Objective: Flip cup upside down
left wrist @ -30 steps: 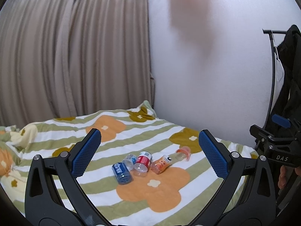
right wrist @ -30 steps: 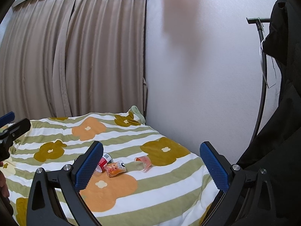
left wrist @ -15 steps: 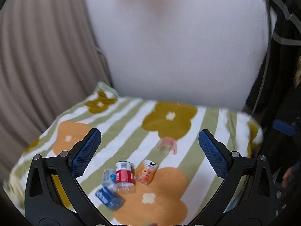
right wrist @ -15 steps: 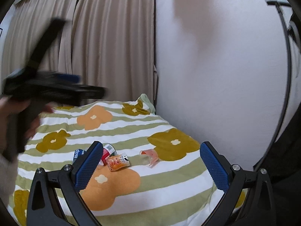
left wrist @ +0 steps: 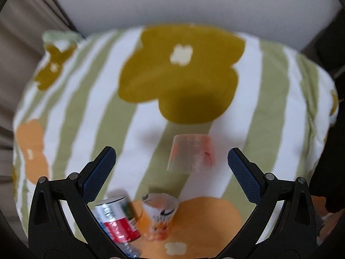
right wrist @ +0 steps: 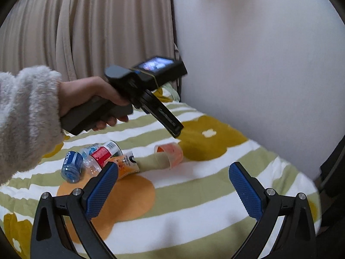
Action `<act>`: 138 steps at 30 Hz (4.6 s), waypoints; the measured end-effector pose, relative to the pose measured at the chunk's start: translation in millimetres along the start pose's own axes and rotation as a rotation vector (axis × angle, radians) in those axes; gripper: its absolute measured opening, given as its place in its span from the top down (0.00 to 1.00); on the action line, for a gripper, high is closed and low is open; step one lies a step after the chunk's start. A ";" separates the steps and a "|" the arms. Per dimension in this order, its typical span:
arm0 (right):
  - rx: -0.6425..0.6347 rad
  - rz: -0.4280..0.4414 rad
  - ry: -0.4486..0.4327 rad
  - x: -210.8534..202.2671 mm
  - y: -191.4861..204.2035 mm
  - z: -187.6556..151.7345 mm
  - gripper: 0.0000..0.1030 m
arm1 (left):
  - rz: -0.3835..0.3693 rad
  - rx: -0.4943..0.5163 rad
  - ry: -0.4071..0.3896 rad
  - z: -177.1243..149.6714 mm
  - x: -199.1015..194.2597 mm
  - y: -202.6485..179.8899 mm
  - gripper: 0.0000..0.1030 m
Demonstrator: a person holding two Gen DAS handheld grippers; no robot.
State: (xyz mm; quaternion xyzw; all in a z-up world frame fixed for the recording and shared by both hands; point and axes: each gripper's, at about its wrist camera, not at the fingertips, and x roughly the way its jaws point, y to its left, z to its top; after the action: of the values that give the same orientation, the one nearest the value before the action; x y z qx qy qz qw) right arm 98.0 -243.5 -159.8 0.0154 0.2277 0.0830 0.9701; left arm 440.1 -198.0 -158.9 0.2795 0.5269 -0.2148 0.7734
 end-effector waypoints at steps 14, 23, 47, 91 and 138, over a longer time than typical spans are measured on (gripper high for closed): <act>-0.002 0.047 -0.006 33.7 -8.5 -15.5 0.01 | -0.225 -0.082 0.210 0.8 79.8 0.1 0.15; 0.013 0.039 0.012 31.1 -13.8 -18.6 0.01 | -0.250 -0.087 0.212 -6.2 74.0 -14.2 0.37; -0.097 0.141 0.205 -41.3 48.3 -51.2 0.01 | -0.231 -0.238 0.165 -224.6 -21.4 -35.9 0.37; 0.086 0.253 0.216 -58.5 35.5 -22.5 0.00 | -0.070 -0.184 0.026 -166.1 -64.1 -27.1 0.00; 0.345 0.418 0.355 14.3 39.2 -31.7 0.00 | -0.170 -0.236 0.136 -258.7 -24.5 -9.2 0.01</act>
State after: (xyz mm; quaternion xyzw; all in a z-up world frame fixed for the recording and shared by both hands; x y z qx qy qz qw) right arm 90.5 -202.7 -191.8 0.2112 0.3958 0.2419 0.8603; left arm 246.0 -33.6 -212.5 0.1548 0.6215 -0.1966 0.7424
